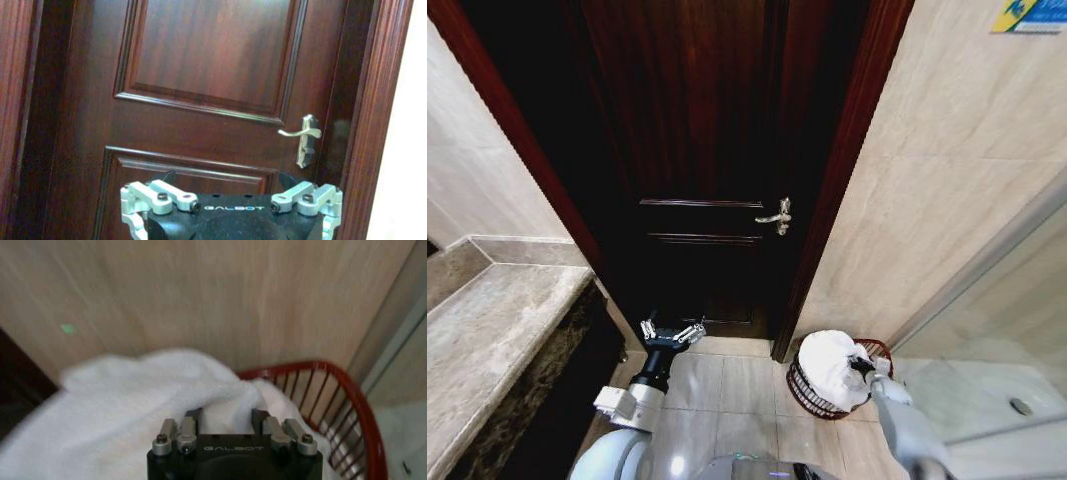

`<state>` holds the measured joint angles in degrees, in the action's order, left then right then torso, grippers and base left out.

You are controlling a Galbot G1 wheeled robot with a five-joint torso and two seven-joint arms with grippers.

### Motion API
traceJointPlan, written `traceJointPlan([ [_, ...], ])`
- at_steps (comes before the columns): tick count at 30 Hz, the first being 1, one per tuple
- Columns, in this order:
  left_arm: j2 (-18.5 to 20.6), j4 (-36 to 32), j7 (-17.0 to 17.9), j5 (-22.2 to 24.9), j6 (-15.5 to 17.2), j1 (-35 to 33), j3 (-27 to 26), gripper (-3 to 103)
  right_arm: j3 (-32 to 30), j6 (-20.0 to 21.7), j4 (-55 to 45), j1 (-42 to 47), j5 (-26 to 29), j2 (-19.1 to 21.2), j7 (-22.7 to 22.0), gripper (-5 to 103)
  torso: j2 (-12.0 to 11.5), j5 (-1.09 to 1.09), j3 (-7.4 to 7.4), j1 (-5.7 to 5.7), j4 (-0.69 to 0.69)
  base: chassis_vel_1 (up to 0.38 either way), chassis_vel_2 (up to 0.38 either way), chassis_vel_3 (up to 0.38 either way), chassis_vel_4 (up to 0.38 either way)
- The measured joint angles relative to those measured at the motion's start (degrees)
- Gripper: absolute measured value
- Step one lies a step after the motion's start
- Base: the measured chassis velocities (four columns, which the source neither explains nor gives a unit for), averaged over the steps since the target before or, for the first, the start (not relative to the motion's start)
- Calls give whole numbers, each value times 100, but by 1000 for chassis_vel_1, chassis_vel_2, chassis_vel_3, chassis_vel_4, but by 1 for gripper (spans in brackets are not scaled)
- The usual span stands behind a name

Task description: Discard the used towel into the hamper.

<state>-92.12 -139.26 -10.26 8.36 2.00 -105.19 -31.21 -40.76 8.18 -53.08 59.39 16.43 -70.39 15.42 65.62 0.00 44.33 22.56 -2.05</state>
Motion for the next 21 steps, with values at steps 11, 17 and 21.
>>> traceJointPlan([
  [11, -1, 0, 0, 0, 0, 0, 0, 100, 200, -475, -1837, 1398, 134, -275, 678, 91, 1, 4, -1, -1, -1, 0, 0, 0, 0],
  [17, -2, 0, 0, 0, 0, 0, 0, 100, 334, -404, -1116, 908, -219, -522, 603, 99, 0, 2, 0, -1, -2, 0, 0, 0, 0],
  [21, -1, 0, 1, 0, 0, 0, 0, 100, 323, -304, 62, 118, -567, -534, 280, 100, 0, 1, 1, 0, -2, 0, 0, 0, 0],
])
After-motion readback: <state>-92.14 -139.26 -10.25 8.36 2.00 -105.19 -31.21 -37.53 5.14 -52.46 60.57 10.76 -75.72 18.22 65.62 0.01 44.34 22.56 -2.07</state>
